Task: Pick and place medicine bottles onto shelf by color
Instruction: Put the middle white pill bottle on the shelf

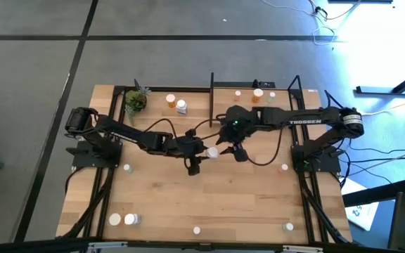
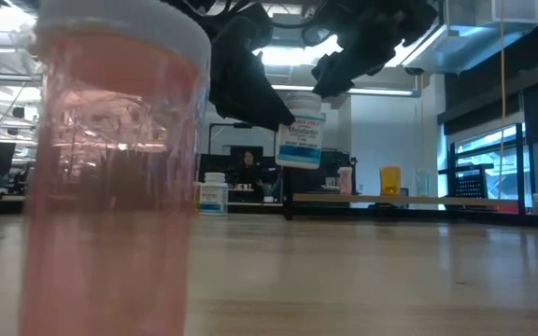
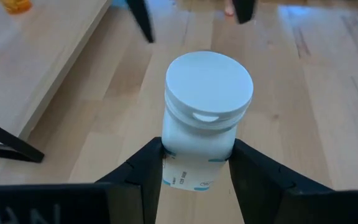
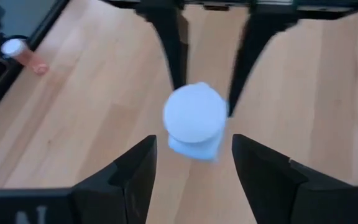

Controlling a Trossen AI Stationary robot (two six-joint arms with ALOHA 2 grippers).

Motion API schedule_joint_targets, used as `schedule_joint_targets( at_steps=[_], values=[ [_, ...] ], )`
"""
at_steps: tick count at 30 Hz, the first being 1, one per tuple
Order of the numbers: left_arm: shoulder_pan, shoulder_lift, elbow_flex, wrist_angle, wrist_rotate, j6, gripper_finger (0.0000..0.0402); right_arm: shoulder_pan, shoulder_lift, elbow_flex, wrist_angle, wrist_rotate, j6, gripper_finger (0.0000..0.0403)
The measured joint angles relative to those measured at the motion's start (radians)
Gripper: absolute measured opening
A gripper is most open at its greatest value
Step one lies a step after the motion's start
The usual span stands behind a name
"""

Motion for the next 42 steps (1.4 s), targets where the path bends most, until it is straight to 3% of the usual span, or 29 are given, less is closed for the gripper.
schedule_joint_targets(
  at_steps=[28, 42],
  values=[
    [0.001, 0.000, 0.000, -0.011, 0.005, 0.000, 0.0151, 0.022, 0.096, 0.000, 0.094, -0.001, -0.013, 0.0212],
    [0.002, 0.000, 0.000, -0.014, 0.000, -0.003, 0.0151, 0.035, 0.104, 0.000, 0.105, 0.047, 0.014, 0.0212]
  ],
)
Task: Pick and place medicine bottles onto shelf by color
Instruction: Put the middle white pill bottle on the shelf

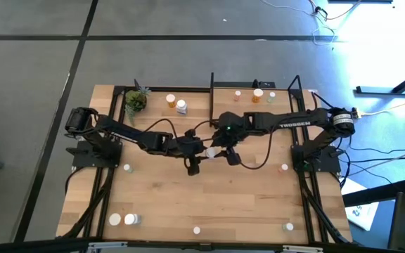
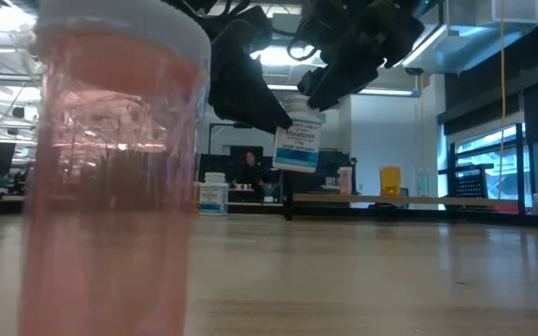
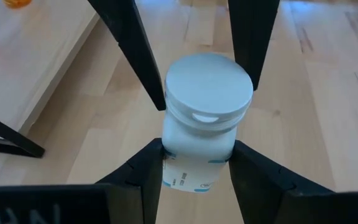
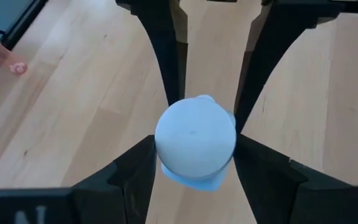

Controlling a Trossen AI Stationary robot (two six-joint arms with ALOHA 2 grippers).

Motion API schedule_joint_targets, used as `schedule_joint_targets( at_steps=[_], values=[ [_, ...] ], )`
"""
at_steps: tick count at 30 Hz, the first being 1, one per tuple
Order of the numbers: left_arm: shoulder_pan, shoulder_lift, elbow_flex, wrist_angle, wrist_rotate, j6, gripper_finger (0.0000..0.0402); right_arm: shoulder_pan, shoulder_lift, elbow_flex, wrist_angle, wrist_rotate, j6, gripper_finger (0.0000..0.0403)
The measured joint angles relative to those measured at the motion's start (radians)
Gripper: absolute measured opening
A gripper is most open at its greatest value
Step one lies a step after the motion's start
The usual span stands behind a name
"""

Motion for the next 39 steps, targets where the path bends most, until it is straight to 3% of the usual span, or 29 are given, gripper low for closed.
schedule_joint_targets(
  at_steps=[12, 32, 39],
  values=[
    [-0.001, 0.000, 0.000, 0.000, 0.005, -0.001, 0.0151, 0.028, 0.000, 0.000, 0.004, 0.039, 0.002, 0.0171],
    [0.001, 0.000, 0.000, 0.001, 0.021, -0.016, 0.0163, 0.028, 0.000, 0.000, 0.015, 0.029, 0.052, 0.0175],
    [0.023, -0.001, 0.000, -0.010, 0.093, -0.059, 0.0164, 0.029, 0.000, 0.000, 0.013, 0.027, 0.085, 0.0173]
  ],
)
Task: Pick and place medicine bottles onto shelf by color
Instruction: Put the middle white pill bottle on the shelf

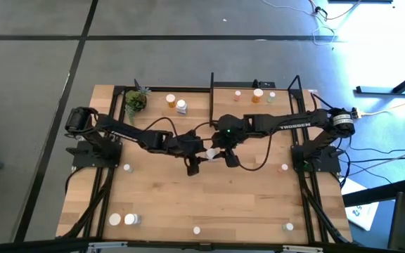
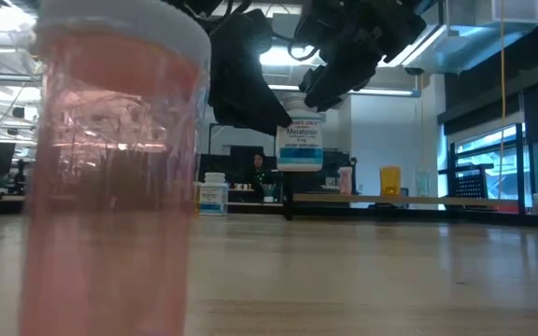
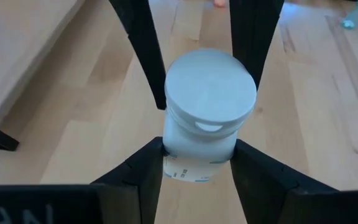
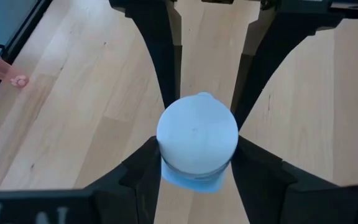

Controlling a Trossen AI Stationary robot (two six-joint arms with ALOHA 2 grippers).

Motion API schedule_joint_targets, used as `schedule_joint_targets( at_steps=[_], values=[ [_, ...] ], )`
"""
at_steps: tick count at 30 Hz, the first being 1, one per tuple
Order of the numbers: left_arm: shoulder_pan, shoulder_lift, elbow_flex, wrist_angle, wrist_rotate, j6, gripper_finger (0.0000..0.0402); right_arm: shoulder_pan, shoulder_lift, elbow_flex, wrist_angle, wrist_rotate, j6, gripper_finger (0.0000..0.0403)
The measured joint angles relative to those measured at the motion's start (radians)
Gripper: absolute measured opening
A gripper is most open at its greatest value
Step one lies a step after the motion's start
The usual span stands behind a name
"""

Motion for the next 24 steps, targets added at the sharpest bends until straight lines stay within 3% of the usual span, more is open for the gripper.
schedule_joint_targets(
  at_steps=[18, 24],
  values=[
    [0.010, 0.000, 0.000, -0.014, 0.051, -0.003, 0.0154, 0.000, 0.000, 0.000, -0.007, 0.035, 0.018, 0.0171],
    [0.010, 0.000, 0.000, -0.013, 0.056, 0.005, 0.0168, 0.000, 0.000, 0.000, -0.006, 0.035, 0.018, 0.0171]
  ],
)
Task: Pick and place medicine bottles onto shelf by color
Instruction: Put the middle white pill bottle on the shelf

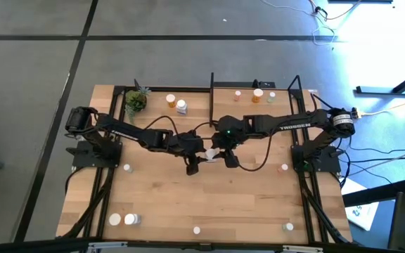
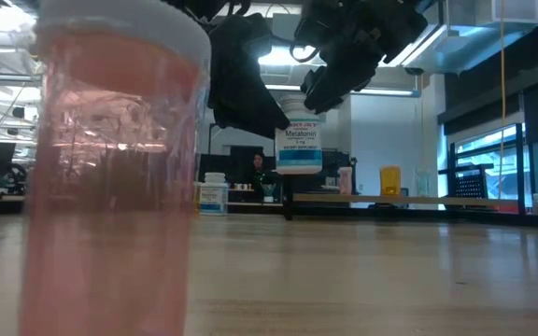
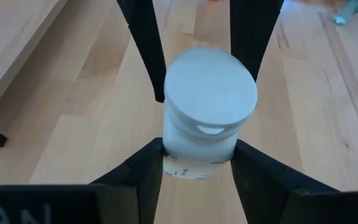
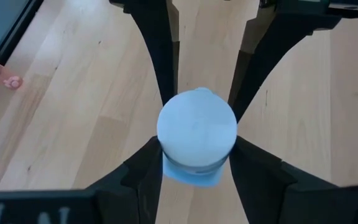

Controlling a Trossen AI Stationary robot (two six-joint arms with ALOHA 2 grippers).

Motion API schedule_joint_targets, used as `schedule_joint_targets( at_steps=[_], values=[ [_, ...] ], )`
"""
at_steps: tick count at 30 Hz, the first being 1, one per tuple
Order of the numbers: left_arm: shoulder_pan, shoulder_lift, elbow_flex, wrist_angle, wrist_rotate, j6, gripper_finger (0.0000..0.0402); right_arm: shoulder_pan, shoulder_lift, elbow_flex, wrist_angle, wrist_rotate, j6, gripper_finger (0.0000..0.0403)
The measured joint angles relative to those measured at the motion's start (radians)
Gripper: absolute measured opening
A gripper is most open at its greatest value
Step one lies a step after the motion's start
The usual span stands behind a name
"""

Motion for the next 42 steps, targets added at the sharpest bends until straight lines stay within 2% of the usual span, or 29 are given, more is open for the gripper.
schedule_joint_targets(
  at_steps=[27, 32, 42],
  values=[
    [-0.001, 0.001, 0.000, -0.001, 0.011, -0.015, 0.0174, 0.001, -0.002, 0.000, 0.022, -0.017, 0.027, 0.0172],
    [-0.002, 0.001, 0.000, 0.010, 0.014, -0.014, 0.0174, 0.000, -0.002, 0.000, 0.054, -0.071, 0.026, 0.0172],
    [-0.001, 0.001, 0.000, 0.007, 0.008, -0.038, 0.0174, 0.002, -0.002, 0.002, 0.024, -0.037, 0.053, 0.0172]
  ],
)
